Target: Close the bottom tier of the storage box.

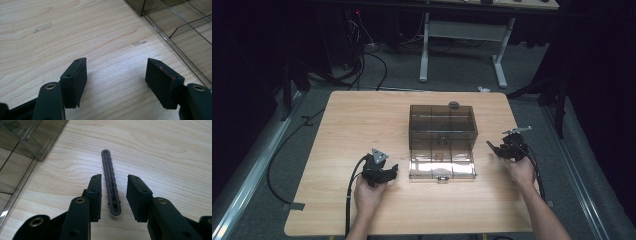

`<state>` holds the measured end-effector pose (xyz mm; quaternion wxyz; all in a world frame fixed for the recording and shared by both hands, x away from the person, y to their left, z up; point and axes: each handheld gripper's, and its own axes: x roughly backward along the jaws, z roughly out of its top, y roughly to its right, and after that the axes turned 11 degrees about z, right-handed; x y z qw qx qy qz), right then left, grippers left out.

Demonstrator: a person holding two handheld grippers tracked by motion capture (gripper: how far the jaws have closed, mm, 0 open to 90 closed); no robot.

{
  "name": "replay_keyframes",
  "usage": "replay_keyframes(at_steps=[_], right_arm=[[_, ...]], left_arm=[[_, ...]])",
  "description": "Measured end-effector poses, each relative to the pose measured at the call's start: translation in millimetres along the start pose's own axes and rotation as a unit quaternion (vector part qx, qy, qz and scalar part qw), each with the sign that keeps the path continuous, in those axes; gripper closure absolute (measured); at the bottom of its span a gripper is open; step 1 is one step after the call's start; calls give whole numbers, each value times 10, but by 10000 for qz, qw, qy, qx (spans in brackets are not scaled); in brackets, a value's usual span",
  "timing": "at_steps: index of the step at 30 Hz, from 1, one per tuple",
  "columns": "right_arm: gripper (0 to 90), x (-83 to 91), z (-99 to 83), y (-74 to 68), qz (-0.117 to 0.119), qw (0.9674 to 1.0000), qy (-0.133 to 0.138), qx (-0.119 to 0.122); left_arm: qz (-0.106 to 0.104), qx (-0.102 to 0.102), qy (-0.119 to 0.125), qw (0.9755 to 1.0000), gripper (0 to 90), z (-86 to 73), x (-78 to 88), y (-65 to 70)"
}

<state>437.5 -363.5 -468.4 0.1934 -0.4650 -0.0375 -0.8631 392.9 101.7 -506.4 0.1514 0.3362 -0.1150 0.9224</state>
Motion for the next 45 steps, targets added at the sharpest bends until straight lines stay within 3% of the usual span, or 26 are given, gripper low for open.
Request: replay_keyframes(at_steps=[10,22,37,45], right_arm=[[652,-103,-2,18,-25,9999,-95,34],[788,-117,-7,13,100,9999,-93,46],[795,-102,-10,-3,89,9999,-52,-42],[795,-10,-13,15,235,9995,96,-165]], left_arm=[[0,2,1,10000,344,0,0,0],[-1,1,1,10000,343,0,0,0],[-5,-2,2,10000,341,0,0,1],[-11,-11,-1,10000,338,0,0,0]])
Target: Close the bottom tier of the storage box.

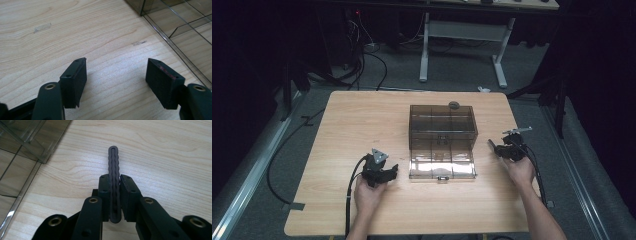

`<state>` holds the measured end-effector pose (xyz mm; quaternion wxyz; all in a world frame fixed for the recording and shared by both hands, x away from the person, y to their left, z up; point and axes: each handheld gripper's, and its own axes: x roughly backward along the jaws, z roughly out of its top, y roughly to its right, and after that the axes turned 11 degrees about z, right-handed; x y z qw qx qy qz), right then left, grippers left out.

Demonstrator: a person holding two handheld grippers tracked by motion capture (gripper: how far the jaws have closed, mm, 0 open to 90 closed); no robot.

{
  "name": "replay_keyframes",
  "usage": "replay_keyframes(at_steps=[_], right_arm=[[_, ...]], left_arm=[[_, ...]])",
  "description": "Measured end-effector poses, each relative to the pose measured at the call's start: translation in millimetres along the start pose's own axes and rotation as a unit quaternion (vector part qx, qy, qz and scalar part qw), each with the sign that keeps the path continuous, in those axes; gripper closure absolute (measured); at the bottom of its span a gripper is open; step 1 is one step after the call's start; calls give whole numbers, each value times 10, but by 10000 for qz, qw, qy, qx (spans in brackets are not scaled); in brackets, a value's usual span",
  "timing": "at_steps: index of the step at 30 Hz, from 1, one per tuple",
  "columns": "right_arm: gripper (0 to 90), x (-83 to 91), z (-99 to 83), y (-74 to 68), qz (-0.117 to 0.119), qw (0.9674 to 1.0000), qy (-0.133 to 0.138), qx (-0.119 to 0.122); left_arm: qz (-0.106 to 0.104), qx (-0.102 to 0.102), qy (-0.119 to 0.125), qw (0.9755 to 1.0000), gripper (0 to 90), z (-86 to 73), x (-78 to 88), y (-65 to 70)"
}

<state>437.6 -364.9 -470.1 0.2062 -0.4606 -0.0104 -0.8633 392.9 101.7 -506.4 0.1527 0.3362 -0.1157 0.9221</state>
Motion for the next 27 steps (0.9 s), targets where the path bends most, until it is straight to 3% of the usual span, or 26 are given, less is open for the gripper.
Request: replay_keyframes(at_steps=[27], right_arm=[[796,358,-25,-59,137,9988,461,56]], left_arm=[[1,-10,-7,10000,336,1,1,1]])
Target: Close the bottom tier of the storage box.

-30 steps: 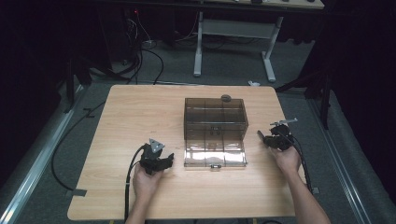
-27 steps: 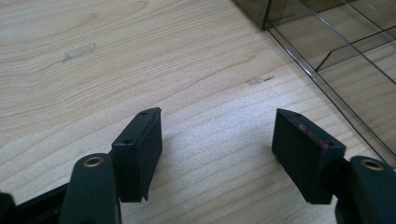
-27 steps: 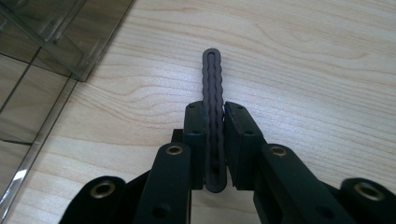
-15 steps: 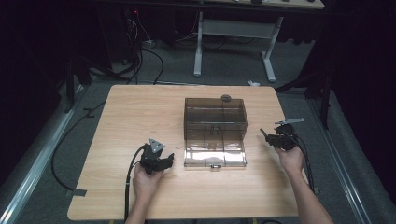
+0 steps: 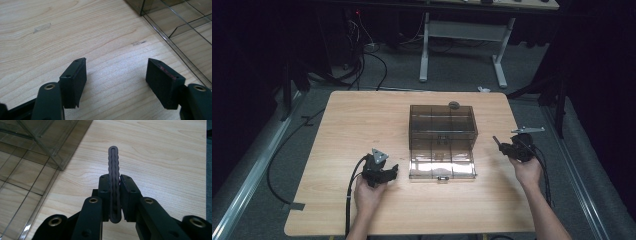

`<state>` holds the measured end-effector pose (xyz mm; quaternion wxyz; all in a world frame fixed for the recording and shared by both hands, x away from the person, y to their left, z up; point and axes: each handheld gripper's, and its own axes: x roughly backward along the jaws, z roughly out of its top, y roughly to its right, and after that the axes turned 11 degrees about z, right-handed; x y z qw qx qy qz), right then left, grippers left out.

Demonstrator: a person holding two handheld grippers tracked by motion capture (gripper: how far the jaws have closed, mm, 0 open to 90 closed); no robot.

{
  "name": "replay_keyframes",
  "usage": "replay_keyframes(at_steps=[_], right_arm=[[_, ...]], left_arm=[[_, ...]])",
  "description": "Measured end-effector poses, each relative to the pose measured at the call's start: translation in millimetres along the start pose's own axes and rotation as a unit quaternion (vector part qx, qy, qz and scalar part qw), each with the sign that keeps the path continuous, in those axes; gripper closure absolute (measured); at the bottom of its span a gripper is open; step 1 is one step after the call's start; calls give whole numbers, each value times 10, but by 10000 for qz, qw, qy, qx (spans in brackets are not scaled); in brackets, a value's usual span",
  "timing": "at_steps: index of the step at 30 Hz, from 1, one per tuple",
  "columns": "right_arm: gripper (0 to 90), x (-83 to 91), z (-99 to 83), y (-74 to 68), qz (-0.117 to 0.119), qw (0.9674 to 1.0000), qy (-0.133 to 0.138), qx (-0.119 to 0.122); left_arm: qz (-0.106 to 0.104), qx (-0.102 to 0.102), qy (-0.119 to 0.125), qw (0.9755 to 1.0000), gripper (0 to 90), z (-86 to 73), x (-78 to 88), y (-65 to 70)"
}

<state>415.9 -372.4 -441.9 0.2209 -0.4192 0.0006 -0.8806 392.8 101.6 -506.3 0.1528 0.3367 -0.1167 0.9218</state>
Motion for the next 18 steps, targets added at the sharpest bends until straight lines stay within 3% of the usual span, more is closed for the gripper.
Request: replay_keyframes(at_steps=[18], right_arm=[[796,130,-20,-102,133,9997,164,135]], left_arm=[[-9,-6,-2,10000,331,0,-1,0]])
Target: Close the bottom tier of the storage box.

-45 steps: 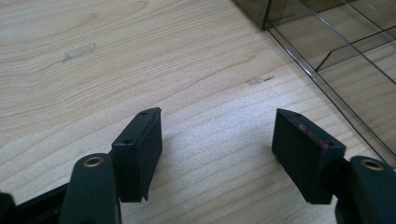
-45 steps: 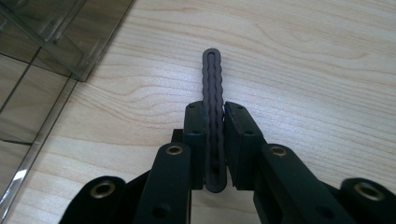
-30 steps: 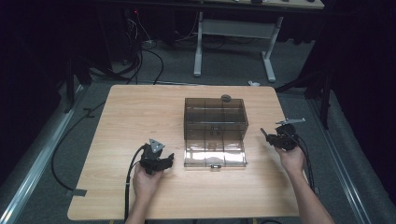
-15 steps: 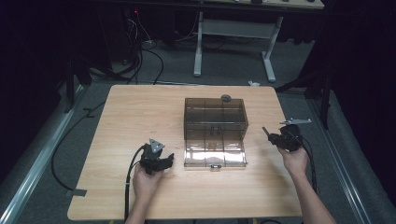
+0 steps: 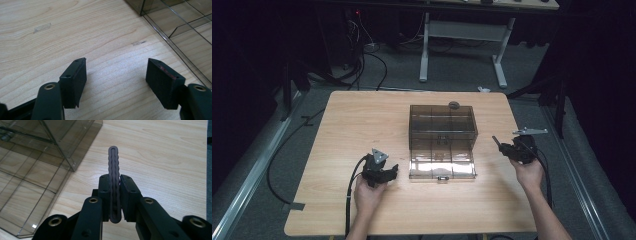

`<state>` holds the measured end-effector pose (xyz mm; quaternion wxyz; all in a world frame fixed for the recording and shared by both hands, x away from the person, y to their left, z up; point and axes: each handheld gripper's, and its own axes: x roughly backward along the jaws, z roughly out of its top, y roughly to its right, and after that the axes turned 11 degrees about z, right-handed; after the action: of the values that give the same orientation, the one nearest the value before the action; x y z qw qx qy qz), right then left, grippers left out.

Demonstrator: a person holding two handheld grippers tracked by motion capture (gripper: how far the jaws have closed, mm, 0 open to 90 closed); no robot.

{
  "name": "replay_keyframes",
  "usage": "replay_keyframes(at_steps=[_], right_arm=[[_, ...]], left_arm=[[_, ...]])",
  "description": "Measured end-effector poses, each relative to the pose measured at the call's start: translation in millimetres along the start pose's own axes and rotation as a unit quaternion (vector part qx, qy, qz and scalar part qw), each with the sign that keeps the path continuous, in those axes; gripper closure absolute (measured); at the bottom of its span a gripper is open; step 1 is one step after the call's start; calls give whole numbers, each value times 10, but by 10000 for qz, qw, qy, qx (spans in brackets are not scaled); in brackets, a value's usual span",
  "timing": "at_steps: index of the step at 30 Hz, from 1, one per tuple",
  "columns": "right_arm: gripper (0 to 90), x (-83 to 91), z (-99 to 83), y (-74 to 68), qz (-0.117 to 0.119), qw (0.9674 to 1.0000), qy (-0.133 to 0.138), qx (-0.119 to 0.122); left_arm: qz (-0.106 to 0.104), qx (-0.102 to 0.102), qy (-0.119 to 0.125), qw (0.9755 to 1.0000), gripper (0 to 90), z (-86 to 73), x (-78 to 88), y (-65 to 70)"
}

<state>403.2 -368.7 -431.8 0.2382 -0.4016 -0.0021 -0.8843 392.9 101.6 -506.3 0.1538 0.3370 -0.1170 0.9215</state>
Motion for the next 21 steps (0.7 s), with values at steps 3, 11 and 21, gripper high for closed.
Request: replay_keyframes(at_steps=[3,11,21], right_arm=[[796,17,-28,-11,22,10000,5,-2],[796,72,-93,16,43,10000,24,-85],[796,198,-192,-74,151,9997,168,23]], left_arm=[[1,1,2,10000,331,0,0,1],[-1,-3,0,10000,330,0,0,1],[-1,-5,0,10000,329,0,0,1]])
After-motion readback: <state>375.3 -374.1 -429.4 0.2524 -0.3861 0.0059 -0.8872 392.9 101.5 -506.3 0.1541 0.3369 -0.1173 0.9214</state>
